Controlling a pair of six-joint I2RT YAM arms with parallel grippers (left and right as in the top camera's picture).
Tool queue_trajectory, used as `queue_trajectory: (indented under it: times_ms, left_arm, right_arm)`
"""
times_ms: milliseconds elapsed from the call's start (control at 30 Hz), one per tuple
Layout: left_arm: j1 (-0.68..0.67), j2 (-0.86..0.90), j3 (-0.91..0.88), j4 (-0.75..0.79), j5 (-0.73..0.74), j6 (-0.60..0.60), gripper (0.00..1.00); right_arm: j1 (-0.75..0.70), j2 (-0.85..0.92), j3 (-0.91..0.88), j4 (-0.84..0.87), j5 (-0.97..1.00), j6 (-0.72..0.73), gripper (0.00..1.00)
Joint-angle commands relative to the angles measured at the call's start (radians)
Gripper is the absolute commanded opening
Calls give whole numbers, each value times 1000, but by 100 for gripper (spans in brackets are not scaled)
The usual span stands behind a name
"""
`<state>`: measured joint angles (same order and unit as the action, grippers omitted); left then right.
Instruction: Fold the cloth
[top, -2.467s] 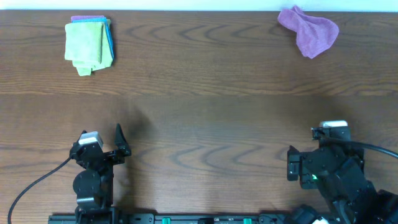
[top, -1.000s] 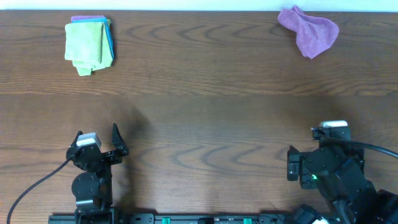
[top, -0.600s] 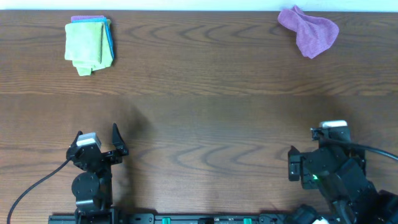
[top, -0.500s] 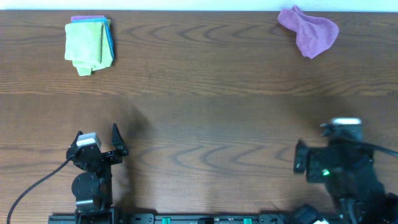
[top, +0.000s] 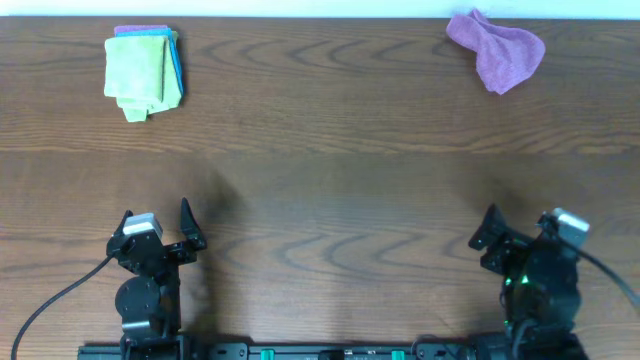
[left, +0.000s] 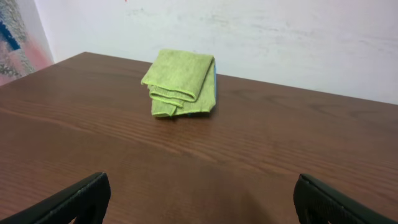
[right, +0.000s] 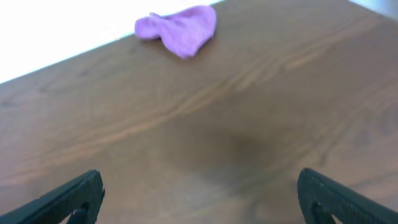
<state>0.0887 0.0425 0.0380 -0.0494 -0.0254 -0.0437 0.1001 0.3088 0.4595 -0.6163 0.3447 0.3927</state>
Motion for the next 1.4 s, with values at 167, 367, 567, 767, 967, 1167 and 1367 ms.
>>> queue_trajectory:
  times_ms: [167, 367, 567, 767, 967, 1167, 1367]
  left_arm:
    - [-4, -10, -33, -25, -4, 21, 95]
    - [-4, -10, -33, -25, -4, 21, 95]
    - [-4, -10, -33, -25, -4, 21, 95]
    - [-4, -10, -33, -26, -4, 21, 95]
    - [-4, -10, -33, -25, -4, 21, 95]
    - [-4, -10, -33, -25, -4, 21, 95]
    - [-4, -10, -33, -25, -4, 21, 95]
  right_arm:
    - [-55, -160, -236, 151, -9, -8, 99]
    - [-77, -237, -331, 163, -9, -13, 99]
    - [-77, -264, -331, 167, -9, -78, 99]
    - [-75, -304, -331, 167, -18, -80, 99]
    - [-71, -304, -331, 166, -27, -80, 99]
    - [-71, -304, -331, 166, -27, -80, 99]
    - [-71, -304, -331, 166, -27, -80, 99]
